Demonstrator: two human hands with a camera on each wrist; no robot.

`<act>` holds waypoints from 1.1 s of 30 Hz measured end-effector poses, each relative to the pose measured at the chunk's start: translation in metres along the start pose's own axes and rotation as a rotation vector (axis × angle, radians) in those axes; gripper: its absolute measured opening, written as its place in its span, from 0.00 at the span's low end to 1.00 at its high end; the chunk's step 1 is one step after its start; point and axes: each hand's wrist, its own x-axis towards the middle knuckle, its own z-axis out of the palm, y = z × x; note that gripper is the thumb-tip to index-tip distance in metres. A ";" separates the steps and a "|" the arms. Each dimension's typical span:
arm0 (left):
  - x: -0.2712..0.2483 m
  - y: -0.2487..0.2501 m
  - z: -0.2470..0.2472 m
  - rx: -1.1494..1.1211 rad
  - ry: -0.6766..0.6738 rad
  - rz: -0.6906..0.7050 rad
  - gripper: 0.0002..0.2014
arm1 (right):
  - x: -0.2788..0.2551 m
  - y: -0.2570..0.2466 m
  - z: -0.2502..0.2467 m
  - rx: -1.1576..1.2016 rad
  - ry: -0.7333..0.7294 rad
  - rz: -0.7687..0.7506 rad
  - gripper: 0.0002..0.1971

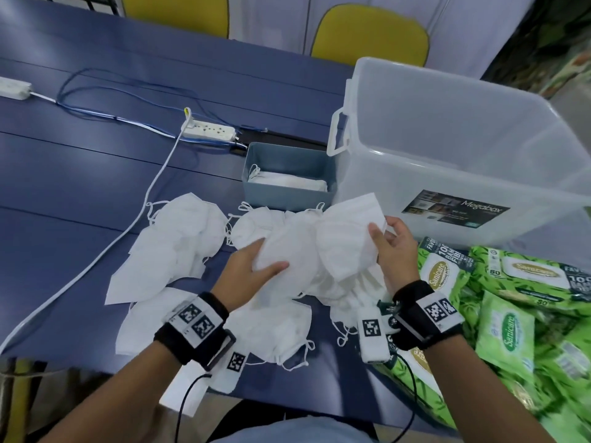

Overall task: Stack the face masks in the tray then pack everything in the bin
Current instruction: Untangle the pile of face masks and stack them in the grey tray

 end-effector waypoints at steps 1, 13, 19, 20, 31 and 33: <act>0.003 0.006 -0.005 -0.049 0.007 -0.013 0.14 | -0.002 -0.006 0.001 0.025 -0.011 -0.021 0.06; 0.001 0.036 -0.005 -0.393 0.024 -0.202 0.12 | -0.042 -0.039 0.056 -0.027 -0.129 -0.112 0.05; -0.012 0.045 -0.009 -0.478 0.063 -0.221 0.13 | -0.040 -0.026 0.062 -0.175 -0.049 -0.182 0.07; -0.013 0.044 -0.012 -0.489 0.074 -0.218 0.13 | -0.038 -0.025 0.058 -0.179 -0.010 -0.188 0.08; -0.013 0.048 -0.009 -0.463 0.042 -0.199 0.13 | -0.055 -0.038 0.078 -0.051 -0.133 -0.220 0.13; -0.012 0.051 -0.005 -0.480 0.011 -0.191 0.12 | -0.067 -0.037 0.091 -0.067 -0.251 -0.223 0.09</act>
